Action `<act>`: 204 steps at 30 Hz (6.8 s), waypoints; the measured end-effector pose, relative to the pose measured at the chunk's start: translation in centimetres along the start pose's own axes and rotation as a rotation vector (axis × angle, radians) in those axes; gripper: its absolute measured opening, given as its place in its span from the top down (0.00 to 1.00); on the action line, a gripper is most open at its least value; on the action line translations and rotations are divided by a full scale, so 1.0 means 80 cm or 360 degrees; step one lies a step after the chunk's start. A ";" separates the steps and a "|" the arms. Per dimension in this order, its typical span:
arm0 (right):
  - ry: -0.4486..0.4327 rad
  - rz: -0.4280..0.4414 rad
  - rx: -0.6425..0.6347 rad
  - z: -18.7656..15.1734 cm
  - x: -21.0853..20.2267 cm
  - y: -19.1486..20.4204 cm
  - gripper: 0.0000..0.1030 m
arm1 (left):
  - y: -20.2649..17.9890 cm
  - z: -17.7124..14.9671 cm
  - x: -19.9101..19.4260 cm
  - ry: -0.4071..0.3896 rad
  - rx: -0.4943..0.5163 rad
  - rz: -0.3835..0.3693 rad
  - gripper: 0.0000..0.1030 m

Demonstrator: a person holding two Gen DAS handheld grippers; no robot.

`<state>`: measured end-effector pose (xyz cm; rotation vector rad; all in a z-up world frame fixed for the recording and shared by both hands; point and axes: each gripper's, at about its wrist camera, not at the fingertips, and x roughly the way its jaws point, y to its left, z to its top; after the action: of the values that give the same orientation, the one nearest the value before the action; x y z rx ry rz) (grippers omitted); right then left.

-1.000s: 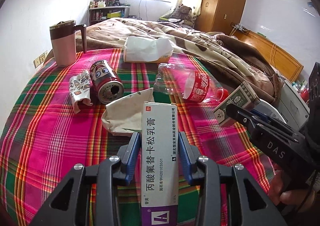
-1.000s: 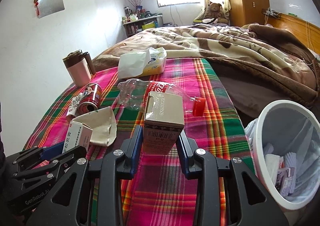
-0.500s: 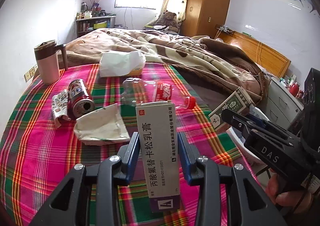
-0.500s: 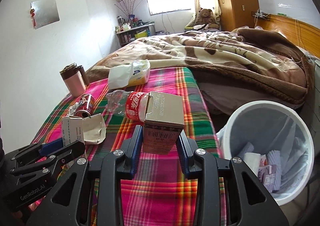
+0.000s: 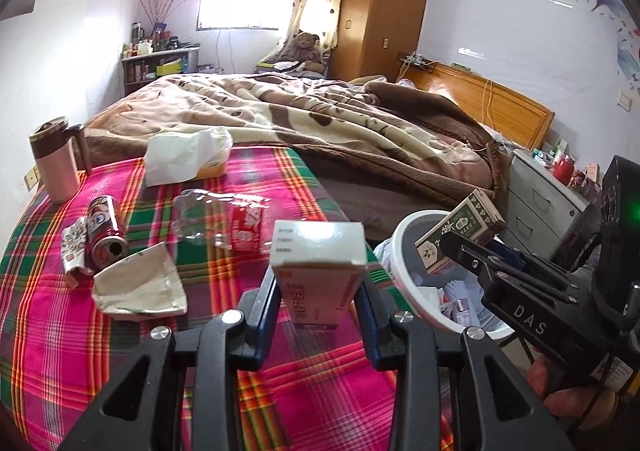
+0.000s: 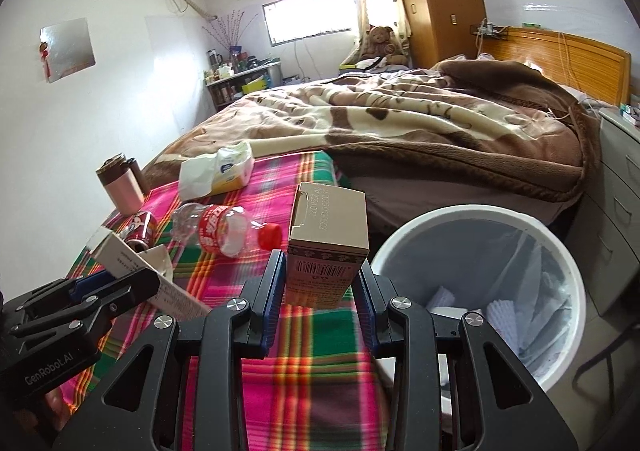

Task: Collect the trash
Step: 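Carry the ointment box and beige carton over the white bin with both tools, then open both tools to drop the ointment box and carton into the bin, then move both tools back over the remaining items on the bedspread, then grasp the clear Coca-Cola bottle with the right tool while the left tool grasps the white patterned paper cup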

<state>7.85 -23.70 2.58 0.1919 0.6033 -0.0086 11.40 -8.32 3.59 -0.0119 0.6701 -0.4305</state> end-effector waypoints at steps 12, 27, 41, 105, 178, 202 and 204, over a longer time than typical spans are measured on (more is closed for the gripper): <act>-0.0036 -0.0096 0.0075 0.005 -0.016 -0.049 0.67 | -0.059 0.021 0.022 -0.0009 0.0085 -0.0101 0.64; 0.0030 -0.0245 0.0118 0.002 -0.014 -0.111 0.67 | -0.128 0.030 0.062 0.0040 0.0172 -0.0215 0.64; 0.0163 -0.0371 0.0118 -0.009 -0.003 -0.146 0.66 | -0.167 0.025 0.094 0.0112 0.0241 -0.0263 0.64; 0.0043 0.0029 -0.0179 0.006 0.030 0.011 0.37 | 0.091 0.003 -0.009 -0.0064 -0.0218 0.0236 0.35; 0.0563 0.0198 -0.0586 0.038 0.199 0.152 0.27 | 0.335 -0.005 0.081 0.0256 -0.0646 0.0511 0.50; 0.0414 0.0283 -0.0451 0.035 0.151 0.141 0.32 | 0.277 0.003 0.017 0.0085 -0.0544 0.0480 0.52; 0.0405 0.0292 -0.0446 0.036 0.144 0.139 0.32 | 0.266 0.004 0.009 0.0068 -0.0521 0.0465 0.52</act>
<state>19.68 -12.75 0.39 -0.0255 0.8305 0.2799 20.26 10.75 0.29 -0.2127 0.7656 -0.0371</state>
